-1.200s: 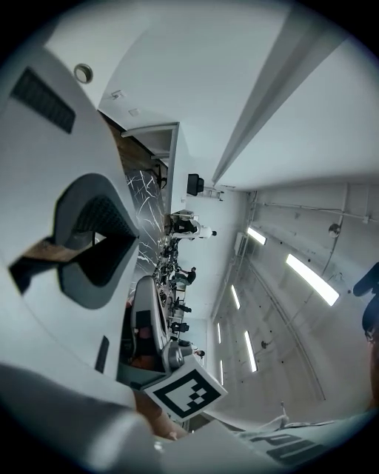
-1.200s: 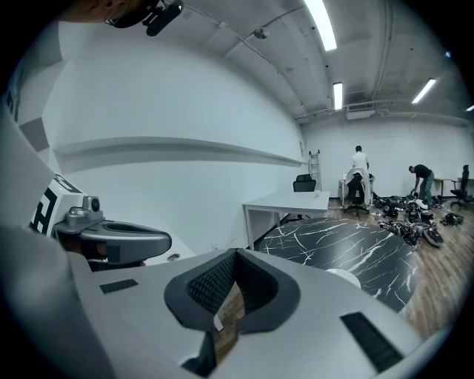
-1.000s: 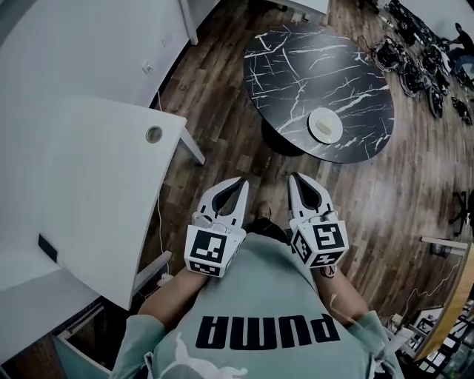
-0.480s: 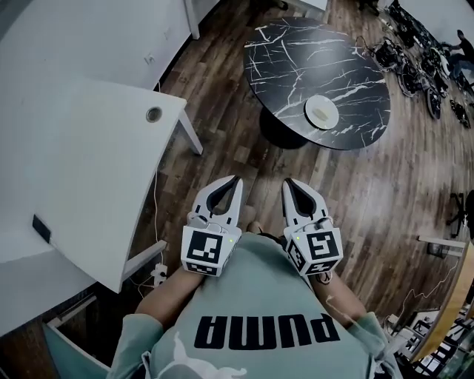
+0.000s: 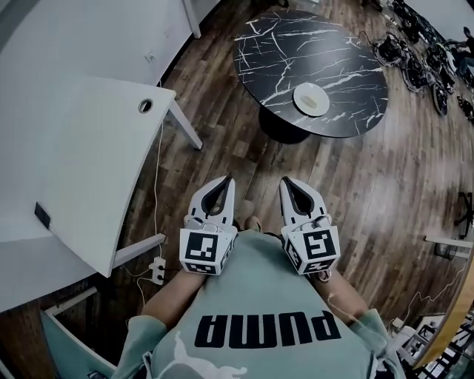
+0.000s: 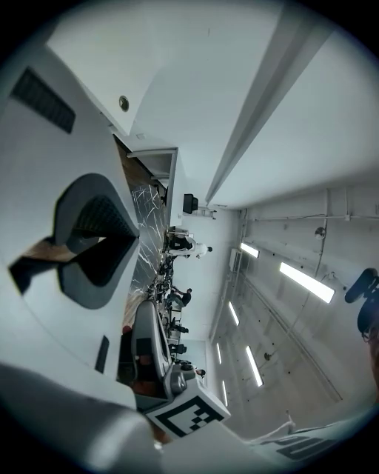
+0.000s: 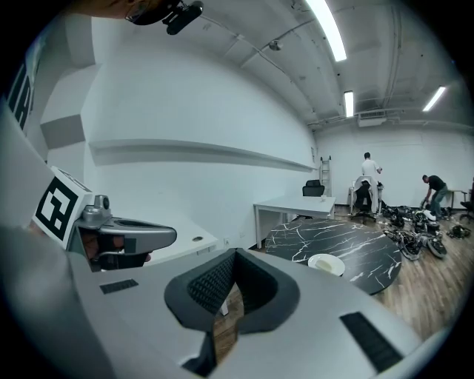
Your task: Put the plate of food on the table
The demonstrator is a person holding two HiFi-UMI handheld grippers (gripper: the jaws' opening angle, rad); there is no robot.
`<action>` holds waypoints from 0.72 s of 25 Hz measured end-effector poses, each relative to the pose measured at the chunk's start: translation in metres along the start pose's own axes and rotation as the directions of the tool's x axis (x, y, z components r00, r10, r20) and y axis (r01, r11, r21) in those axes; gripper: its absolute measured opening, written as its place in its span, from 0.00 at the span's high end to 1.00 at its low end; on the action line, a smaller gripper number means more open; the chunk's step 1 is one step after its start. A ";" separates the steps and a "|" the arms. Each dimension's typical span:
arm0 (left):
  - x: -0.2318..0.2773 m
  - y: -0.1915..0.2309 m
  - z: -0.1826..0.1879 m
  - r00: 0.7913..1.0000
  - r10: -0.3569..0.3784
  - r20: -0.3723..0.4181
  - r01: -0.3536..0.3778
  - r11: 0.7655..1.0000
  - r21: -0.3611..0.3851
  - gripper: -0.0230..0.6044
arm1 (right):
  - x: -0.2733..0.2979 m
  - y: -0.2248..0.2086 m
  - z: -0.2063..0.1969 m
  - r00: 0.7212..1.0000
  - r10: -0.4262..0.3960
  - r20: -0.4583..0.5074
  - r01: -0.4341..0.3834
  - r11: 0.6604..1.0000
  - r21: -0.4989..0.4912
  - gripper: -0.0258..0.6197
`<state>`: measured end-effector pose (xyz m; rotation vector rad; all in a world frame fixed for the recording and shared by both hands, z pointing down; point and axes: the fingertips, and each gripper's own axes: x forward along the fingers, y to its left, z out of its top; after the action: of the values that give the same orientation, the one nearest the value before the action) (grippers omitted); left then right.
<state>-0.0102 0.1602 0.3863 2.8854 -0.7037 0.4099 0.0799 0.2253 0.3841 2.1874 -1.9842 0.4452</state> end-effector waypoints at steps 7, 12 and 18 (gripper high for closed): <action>-0.005 -0.011 -0.001 0.999 0.034 0.001 -0.034 0.999 0.015 0.95 | -0.004 -0.006 0.003 0.999 0.026 0.020 -0.025 1.000 -0.009 0.95; -0.007 -0.007 0.000 0.997 0.072 0.009 -0.072 0.997 -0.002 0.95 | -0.003 -0.001 0.006 0.998 0.059 0.021 -0.058 0.998 -0.034 0.95; -0.008 -0.005 -0.003 0.995 0.095 0.015 -0.095 0.995 -0.021 0.95 | 0.000 -0.001 0.004 0.997 0.079 0.009 -0.078 0.996 -0.044 0.95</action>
<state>-0.0157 0.1693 0.3867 2.8475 -0.8449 0.3894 0.0816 0.2241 0.3808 2.0967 -2.0711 0.3974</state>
